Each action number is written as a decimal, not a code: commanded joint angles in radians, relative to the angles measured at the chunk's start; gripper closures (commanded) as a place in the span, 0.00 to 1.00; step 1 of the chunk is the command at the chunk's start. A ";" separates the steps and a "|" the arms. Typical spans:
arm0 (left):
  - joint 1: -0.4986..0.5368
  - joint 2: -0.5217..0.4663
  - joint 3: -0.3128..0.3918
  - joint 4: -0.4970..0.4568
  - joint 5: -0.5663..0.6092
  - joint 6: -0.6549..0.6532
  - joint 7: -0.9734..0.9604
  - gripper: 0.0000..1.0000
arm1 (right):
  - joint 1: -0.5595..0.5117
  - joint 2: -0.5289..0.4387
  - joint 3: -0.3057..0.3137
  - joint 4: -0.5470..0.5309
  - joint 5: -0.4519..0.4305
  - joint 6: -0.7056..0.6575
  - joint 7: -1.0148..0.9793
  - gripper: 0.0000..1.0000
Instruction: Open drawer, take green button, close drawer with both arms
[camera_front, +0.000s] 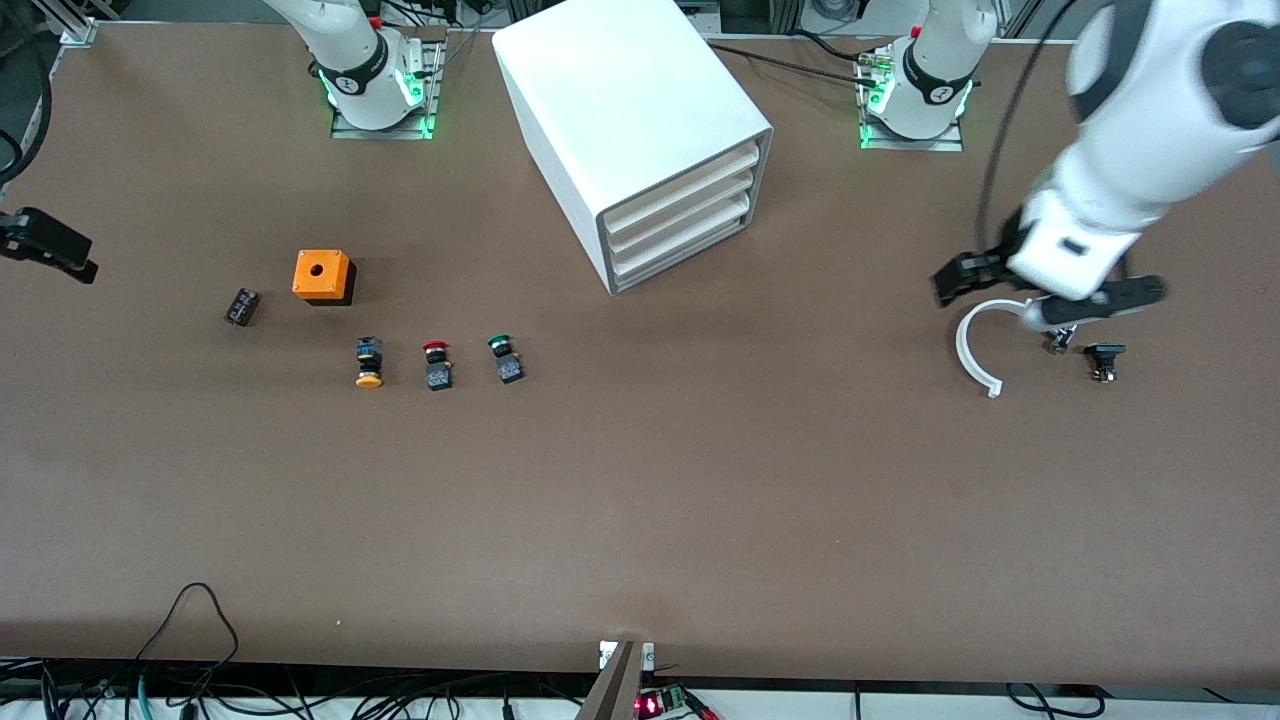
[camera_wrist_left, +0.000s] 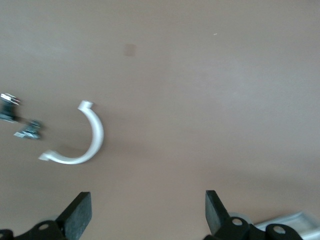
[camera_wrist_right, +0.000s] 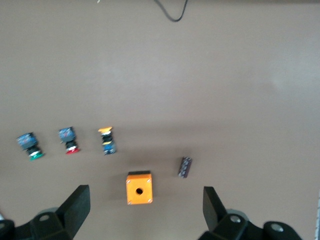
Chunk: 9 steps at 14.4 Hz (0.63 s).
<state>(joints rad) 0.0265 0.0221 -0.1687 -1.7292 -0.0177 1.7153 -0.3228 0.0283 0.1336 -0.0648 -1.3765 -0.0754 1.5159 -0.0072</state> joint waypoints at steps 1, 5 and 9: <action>-0.002 -0.005 0.093 0.106 0.013 -0.141 0.213 0.00 | 0.001 -0.002 0.003 -0.019 0.020 -0.025 0.010 0.00; -0.002 -0.013 0.152 0.167 0.028 -0.186 0.413 0.00 | 0.001 -0.078 -0.001 -0.119 0.034 -0.010 0.018 0.00; -0.003 -0.014 0.152 0.169 0.062 -0.189 0.438 0.00 | 0.001 -0.213 -0.012 -0.337 0.045 0.130 -0.002 0.00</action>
<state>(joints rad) 0.0294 0.0033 -0.0150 -1.5840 0.0007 1.5489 0.0864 0.0292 0.0247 -0.0750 -1.5699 -0.0411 1.5883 -0.0017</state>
